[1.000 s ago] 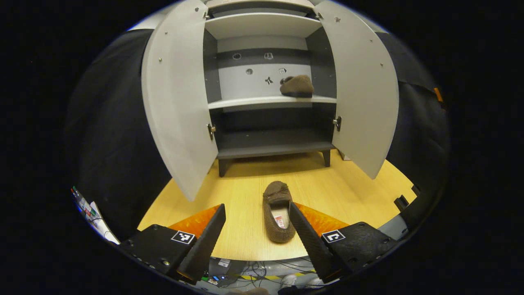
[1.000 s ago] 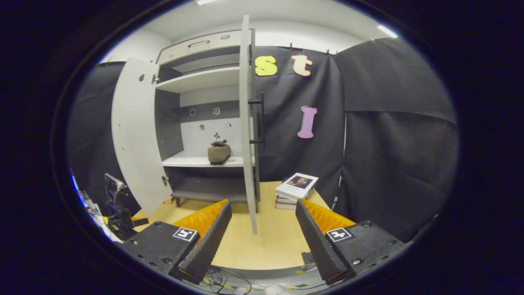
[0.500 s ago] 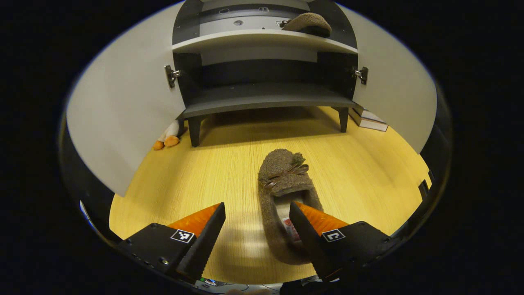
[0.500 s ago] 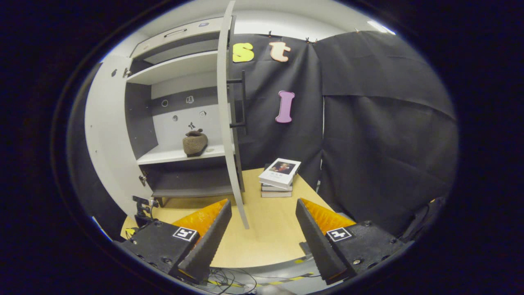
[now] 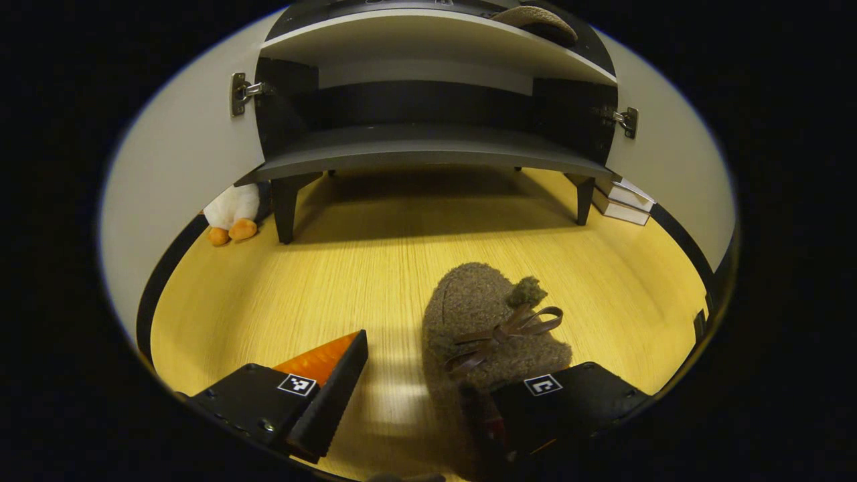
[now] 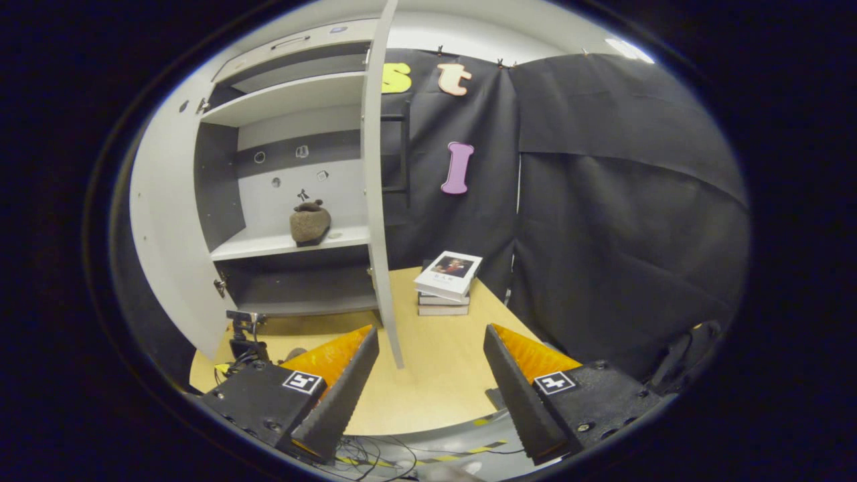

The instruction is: Grab one shoe with the right hand and put it into the shoe cabinet, grab the other shoe with the left hand and put it into the shoe cabinet; then close the right door with the right hand and the left door with the left hand.

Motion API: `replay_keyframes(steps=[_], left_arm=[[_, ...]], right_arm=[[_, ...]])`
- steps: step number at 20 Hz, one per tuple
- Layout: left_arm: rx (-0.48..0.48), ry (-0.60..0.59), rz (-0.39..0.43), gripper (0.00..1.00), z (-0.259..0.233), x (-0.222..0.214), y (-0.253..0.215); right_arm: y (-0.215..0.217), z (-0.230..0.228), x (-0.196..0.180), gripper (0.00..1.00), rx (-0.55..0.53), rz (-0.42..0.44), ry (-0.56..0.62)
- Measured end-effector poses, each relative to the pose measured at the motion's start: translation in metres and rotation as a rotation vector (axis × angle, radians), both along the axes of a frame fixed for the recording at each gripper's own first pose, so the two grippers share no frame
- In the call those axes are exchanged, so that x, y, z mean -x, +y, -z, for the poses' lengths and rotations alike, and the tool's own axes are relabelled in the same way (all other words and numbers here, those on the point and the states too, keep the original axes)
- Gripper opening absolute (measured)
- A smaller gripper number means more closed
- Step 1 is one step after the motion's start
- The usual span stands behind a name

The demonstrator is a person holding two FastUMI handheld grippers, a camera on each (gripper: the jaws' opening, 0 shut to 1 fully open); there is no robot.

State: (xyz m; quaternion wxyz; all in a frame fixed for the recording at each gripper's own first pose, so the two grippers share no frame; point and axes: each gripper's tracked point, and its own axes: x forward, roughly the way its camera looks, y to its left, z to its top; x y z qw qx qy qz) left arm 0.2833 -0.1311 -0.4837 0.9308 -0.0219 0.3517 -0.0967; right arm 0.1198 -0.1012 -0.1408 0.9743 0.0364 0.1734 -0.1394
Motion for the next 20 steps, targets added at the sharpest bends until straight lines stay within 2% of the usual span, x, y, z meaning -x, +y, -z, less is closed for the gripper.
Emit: replay_keyframes(steps=[2,3,4,5,7,8,9,13,17,20], left_arm=[[0.011,-0.013,0.023,0.89,0.0,-0.006,-0.009],[0.013,-0.012,0.044,0.75,-0.001,-0.008,-0.014],[-0.013,-0.015,0.049,0.75,-0.002,-0.01,-0.014],[-0.067,-0.027,0.033,0.51,-0.003,-0.013,-0.008],[-0.074,-0.024,0.033,0.12,-0.003,-0.015,-0.008],[-0.087,-0.019,0.03,0.12,-0.004,-0.014,-0.005],[-0.083,-0.015,0.029,0.06,-0.007,-0.013,-0.003],[-0.075,-0.07,0.016,0.06,-0.046,-0.013,0.008],[-0.074,-0.182,0.003,0.06,-0.12,-0.008,0.015],[-0.135,-0.295,-0.005,0.06,-0.189,-0.008,0.024]], right_arm=[[-0.003,-0.001,0.0,1.0,0.003,0.013,-0.004],[-0.003,-0.002,-0.001,1.0,-0.001,0.016,-0.005],[-0.002,0.0,-0.002,1.0,-0.004,0.018,-0.003],[-0.002,0.0,-0.003,1.0,-0.005,0.019,-0.005],[-0.003,-0.001,-0.006,1.0,-0.009,0.017,-0.008],[-0.001,-0.002,-0.007,1.0,-0.01,0.013,-0.013],[0.001,-0.004,-0.01,1.0,-0.012,0.008,-0.019],[0.011,-0.007,-0.02,1.0,-0.014,-0.031,-0.035],[0.027,-0.006,-0.028,1.0,-0.002,-0.089,-0.041],[0.041,-0.007,-0.034,1.0,0.0,-0.131,-0.051]])
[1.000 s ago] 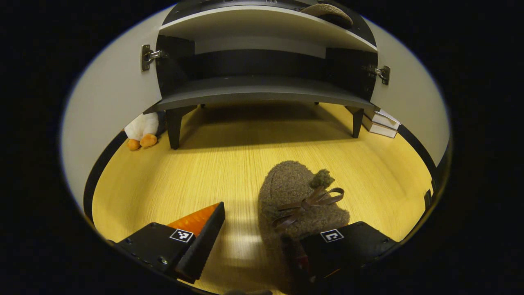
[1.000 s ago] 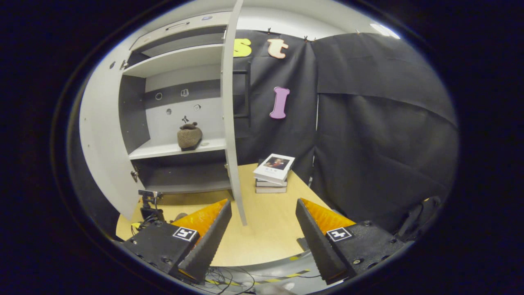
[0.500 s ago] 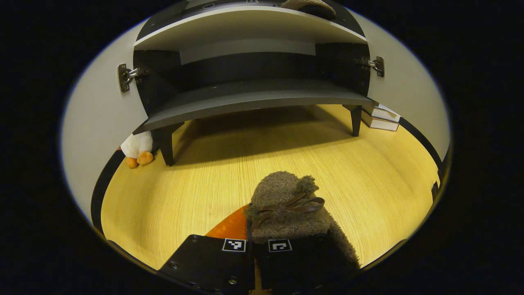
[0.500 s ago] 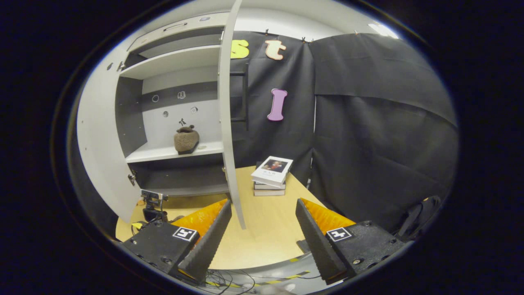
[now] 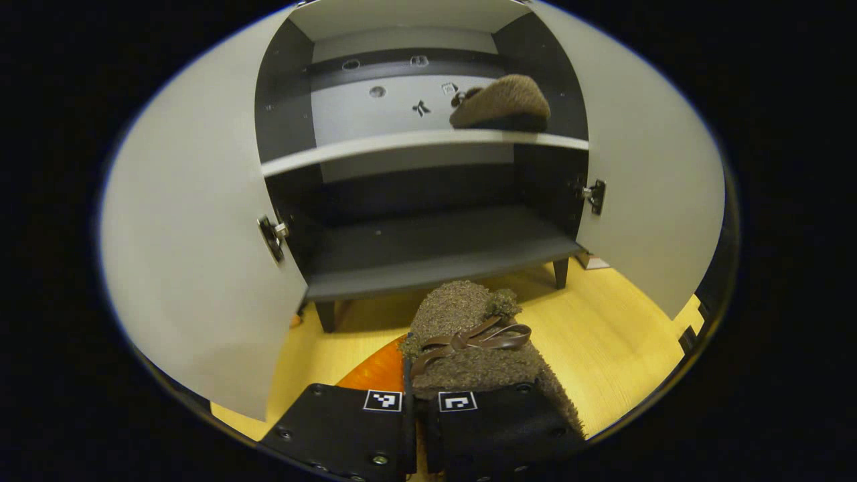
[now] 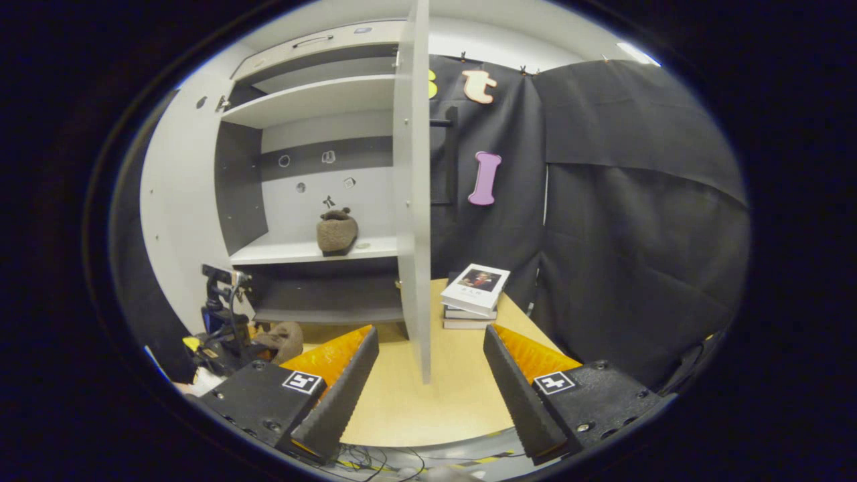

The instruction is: Grab one shoe with the right hand and put it into the shoe cabinet, grab the other shoe with the left hand and put it into the shoe cabinet; then close the right door with the right hand and the left door with the left hand.

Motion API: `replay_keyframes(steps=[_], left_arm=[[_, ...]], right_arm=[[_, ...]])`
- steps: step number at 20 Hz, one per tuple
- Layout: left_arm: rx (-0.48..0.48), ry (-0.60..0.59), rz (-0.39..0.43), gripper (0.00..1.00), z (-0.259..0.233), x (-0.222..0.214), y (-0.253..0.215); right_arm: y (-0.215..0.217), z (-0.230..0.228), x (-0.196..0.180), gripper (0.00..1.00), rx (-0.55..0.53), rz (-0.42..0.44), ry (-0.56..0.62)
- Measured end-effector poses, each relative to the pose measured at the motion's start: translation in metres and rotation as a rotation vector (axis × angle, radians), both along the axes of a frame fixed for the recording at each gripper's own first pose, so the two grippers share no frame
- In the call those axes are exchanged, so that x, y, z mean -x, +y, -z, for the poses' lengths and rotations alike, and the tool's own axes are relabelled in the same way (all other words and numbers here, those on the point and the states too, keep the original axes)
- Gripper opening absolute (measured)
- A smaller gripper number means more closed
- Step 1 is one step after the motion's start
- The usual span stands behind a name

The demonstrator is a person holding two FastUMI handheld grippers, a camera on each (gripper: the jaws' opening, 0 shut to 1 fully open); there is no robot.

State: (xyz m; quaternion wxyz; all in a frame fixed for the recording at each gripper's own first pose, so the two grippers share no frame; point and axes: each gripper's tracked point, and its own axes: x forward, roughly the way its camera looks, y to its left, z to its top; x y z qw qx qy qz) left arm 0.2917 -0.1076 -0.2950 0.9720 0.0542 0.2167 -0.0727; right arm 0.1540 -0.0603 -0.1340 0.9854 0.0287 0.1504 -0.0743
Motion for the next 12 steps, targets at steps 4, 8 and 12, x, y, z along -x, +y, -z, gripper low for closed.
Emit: replay_keyframes(steps=[4,8,12], left_arm=[[0.057,-0.111,-0.002,0.06,-0.089,-0.014,-0.002],[0.088,-0.224,-0.03,0.14,-0.168,-0.045,-0.003],[0.094,-0.302,-0.065,0.14,-0.215,-0.096,0.011]], right_arm=[[0.013,-0.003,-0.007,1.0,0.01,-0.047,-0.01],[0.015,-0.008,-0.008,1.0,0.005,-0.062,-0.02],[0.004,-0.014,-0.003,1.0,0.015,-0.049,-0.028]])
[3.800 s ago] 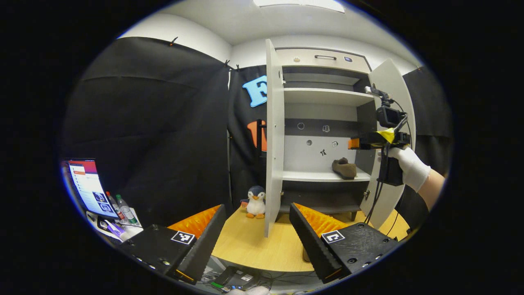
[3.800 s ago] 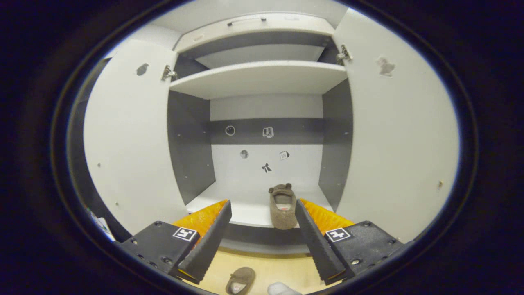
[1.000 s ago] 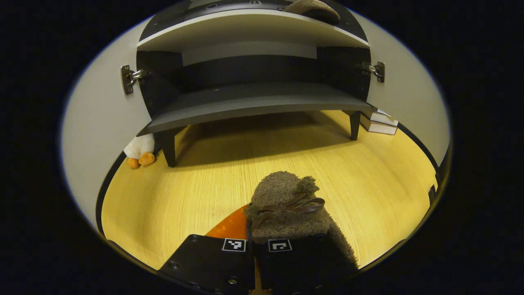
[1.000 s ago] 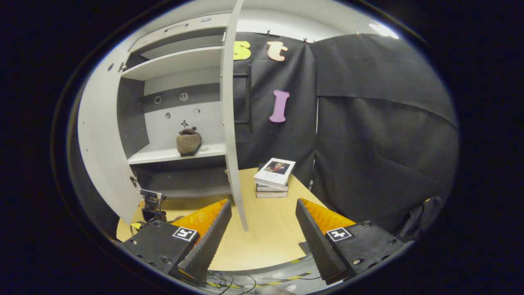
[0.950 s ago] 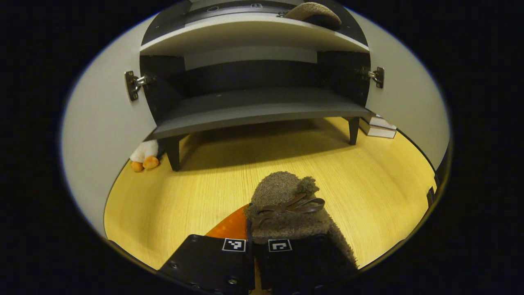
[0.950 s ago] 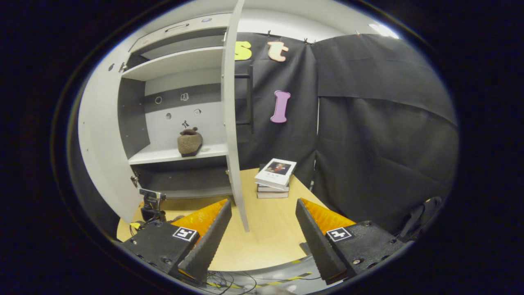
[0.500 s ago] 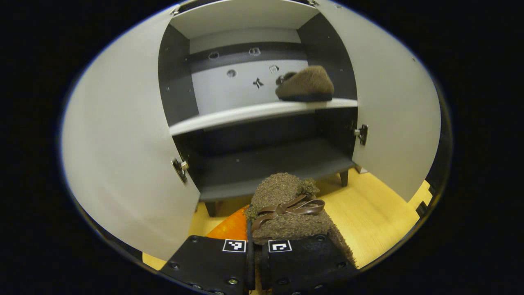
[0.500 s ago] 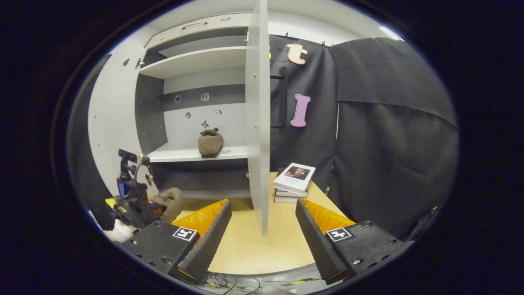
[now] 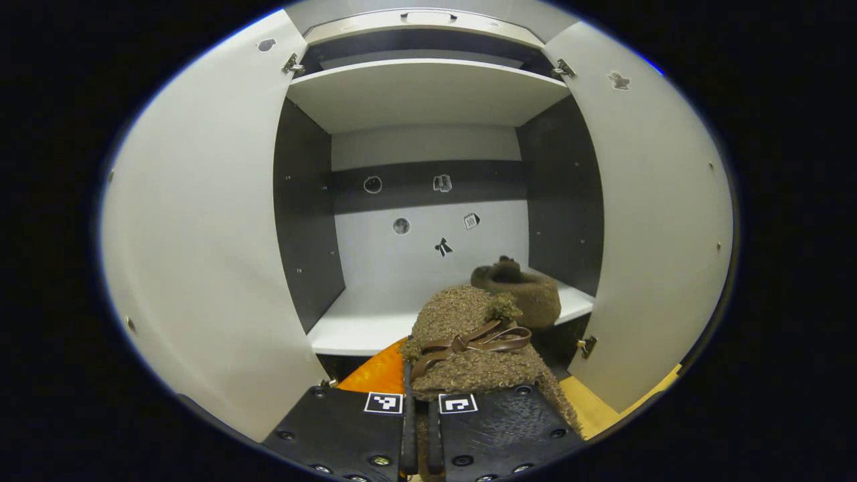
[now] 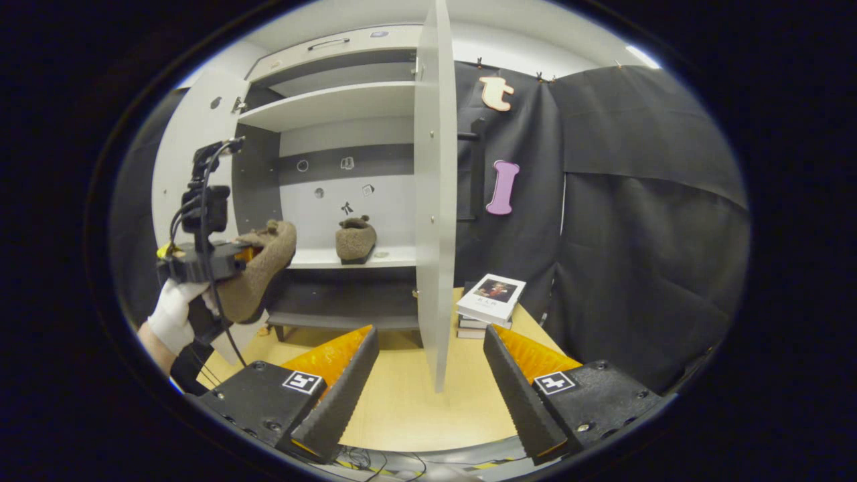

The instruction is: Grab one shoe with the right hand and put it into the shoe cabinet, grab the other shoe with the left hand and put it into the shoe cabinet; then close the right door with the right hand and the left door with the left hand.

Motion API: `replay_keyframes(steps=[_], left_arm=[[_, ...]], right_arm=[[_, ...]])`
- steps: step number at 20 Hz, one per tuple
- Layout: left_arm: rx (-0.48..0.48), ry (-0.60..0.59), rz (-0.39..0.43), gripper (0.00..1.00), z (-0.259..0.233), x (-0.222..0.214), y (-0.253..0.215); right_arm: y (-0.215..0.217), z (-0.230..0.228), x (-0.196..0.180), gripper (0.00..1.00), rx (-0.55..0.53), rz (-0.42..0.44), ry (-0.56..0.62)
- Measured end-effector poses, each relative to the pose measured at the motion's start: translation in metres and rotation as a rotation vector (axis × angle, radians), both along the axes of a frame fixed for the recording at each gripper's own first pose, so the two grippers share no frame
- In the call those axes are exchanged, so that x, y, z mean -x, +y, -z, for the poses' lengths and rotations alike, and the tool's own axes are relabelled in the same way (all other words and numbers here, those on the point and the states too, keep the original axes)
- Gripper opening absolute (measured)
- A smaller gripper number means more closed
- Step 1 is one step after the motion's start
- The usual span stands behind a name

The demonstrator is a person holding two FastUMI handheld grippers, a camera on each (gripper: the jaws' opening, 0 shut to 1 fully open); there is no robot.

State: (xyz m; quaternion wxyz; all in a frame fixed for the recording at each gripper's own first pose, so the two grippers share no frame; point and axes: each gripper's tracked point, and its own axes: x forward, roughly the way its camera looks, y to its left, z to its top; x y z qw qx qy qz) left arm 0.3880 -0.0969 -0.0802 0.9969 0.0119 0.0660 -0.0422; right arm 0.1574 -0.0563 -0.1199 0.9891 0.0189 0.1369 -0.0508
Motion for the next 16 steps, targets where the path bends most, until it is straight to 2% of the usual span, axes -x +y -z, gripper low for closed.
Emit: replay_keyframes(steps=[3,8,12,14,15,16], left_arm=[[-0.004,-0.034,-0.027,0.14,-0.028,-0.039,-0.003],[0.003,-0.025,-0.082,0.14,-0.036,-0.105,0.01],[-0.037,0.027,-0.119,0.14,-0.017,-0.157,0.021],[-0.042,0.074,-0.111,0.14,-0.001,-0.179,0.018],[-0.047,0.104,-0.098,0.05,0.01,-0.187,0.017],[-0.05,0.137,-0.091,0.06,0.02,-0.195,0.016]], right_arm=[[-0.009,-0.002,0.004,1.0,0.007,0.02,-0.001],[-0.022,0.007,0.013,1.0,-0.004,0.06,0.022],[-0.032,0.013,0.016,1.0,0.005,0.091,0.029],[-0.034,0.017,0.019,1.0,-0.008,0.105,0.038],[-0.035,0.017,0.02,1.0,-0.012,0.111,0.04],[-0.037,0.018,0.021,1.0,-0.009,0.117,0.041]])
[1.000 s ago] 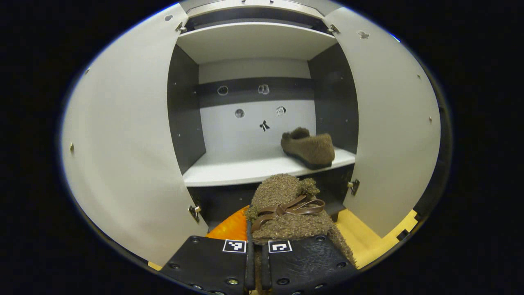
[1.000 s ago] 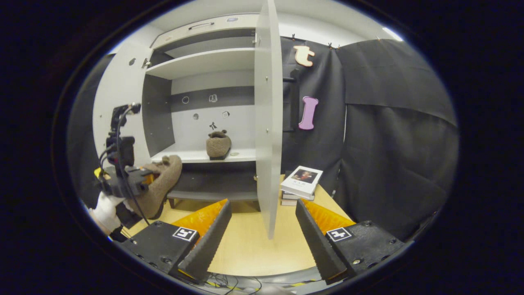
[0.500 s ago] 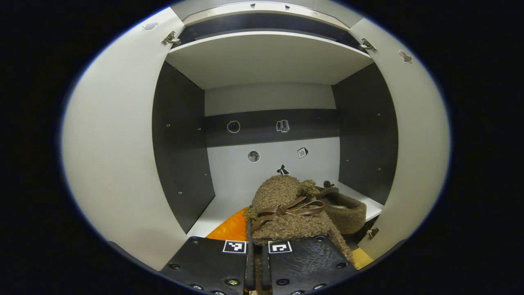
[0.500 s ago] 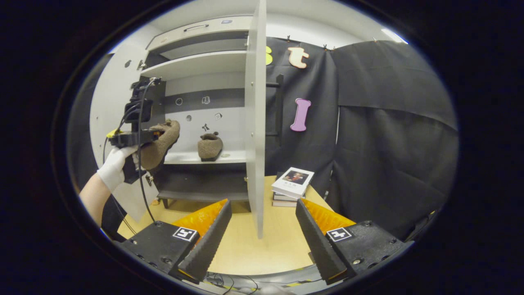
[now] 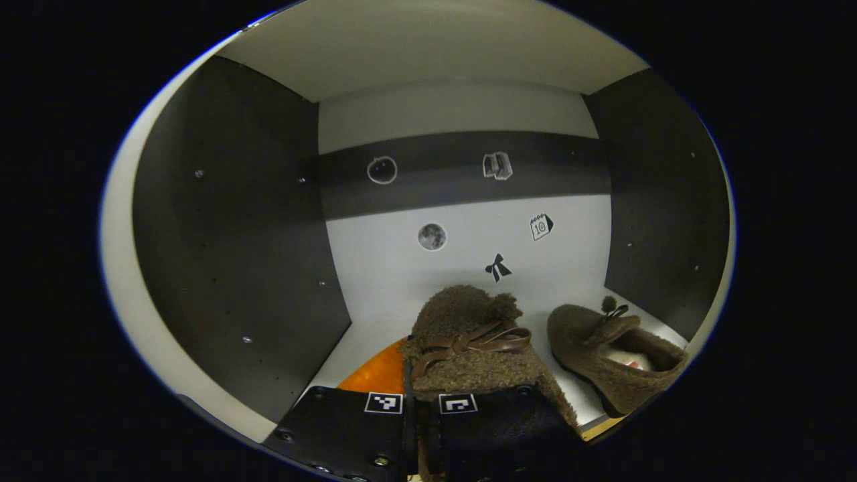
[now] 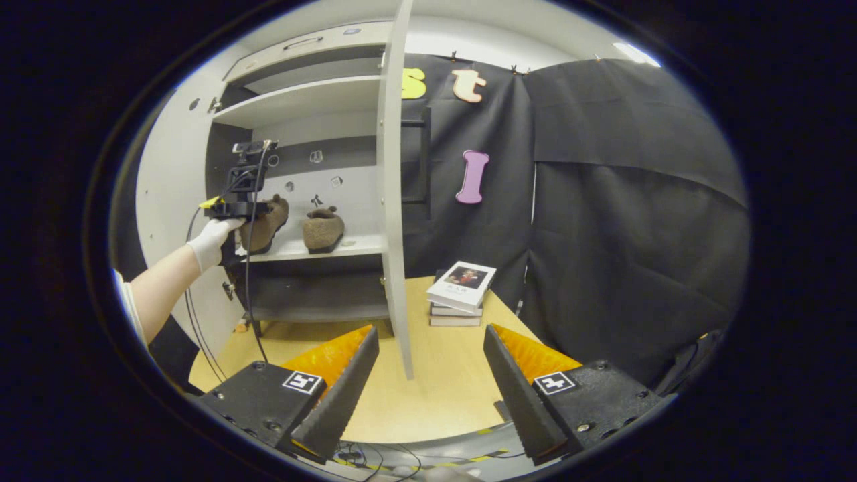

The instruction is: Grab one shoe with the right hand and put it into the shoe cabinet, grab the other shoe with the left hand and put it into the shoe cabinet; then close the right door with the right hand and the left door with the left hand.

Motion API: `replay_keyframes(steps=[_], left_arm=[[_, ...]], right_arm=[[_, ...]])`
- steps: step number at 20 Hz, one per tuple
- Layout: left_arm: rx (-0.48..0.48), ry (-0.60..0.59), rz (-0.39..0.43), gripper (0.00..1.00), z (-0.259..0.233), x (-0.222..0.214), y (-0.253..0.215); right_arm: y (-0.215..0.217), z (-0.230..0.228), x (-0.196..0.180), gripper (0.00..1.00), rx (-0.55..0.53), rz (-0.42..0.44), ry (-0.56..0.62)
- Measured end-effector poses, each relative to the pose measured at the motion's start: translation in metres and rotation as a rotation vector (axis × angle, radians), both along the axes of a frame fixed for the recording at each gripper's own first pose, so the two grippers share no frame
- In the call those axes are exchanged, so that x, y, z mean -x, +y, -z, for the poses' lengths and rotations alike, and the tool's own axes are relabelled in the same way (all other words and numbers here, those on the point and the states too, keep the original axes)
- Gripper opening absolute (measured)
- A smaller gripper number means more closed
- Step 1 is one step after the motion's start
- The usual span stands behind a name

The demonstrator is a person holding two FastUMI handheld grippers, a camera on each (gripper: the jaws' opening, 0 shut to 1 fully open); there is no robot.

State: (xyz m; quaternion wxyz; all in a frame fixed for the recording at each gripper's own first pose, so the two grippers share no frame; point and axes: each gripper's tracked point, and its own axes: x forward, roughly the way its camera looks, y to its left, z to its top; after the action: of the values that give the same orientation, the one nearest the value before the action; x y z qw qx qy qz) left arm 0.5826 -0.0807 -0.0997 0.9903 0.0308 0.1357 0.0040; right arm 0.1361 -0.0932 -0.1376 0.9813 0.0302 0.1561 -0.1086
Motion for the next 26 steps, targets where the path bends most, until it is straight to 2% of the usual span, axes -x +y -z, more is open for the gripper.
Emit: replay_keyframes(steps=[3,6,11,12,13,14,18,19,26], left_arm=[[-0.01,0.089,0.013,0.06,0.026,-0.016,-0.004],[0.025,0.194,0.003,0.06,0.051,-0.021,-0.003],[0.013,0.243,0.011,0.07,0.052,-0.019,-0.003],[0.013,0.251,0.015,0.22,0.053,-0.018,-0.001],[0.009,0.256,0.007,0.29,0.051,-0.013,0.001],[0.012,0.241,0.016,0.26,0.047,-0.013,0.001],[-0.021,0.18,0.019,0.98,0.03,0.0,0.012],[-0.014,0.173,0.02,0.94,0.026,0.007,0.012],[0.041,0.079,0.095,0.96,-0.008,0.061,0.0]], right_arm=[[-0.004,-0.002,0.003,1.0,0.002,0.015,0.0],[-0.004,0.0,0.004,1.0,-0.006,0.022,0.004],[-0.002,0.006,0.005,1.0,-0.022,0.021,0.012],[-0.002,0.006,0.006,1.0,-0.023,0.021,0.013],[-0.003,0.008,0.006,1.0,-0.019,0.023,0.014],[-0.005,0.009,0.006,1.0,-0.012,0.027,0.019],[-0.005,0.01,0.006,1.0,-0.015,0.03,0.018],[-0.006,0.009,0.005,1.0,-0.014,0.031,0.015],[0.003,-0.001,0.003,1.0,-0.008,0.018,-0.017]])
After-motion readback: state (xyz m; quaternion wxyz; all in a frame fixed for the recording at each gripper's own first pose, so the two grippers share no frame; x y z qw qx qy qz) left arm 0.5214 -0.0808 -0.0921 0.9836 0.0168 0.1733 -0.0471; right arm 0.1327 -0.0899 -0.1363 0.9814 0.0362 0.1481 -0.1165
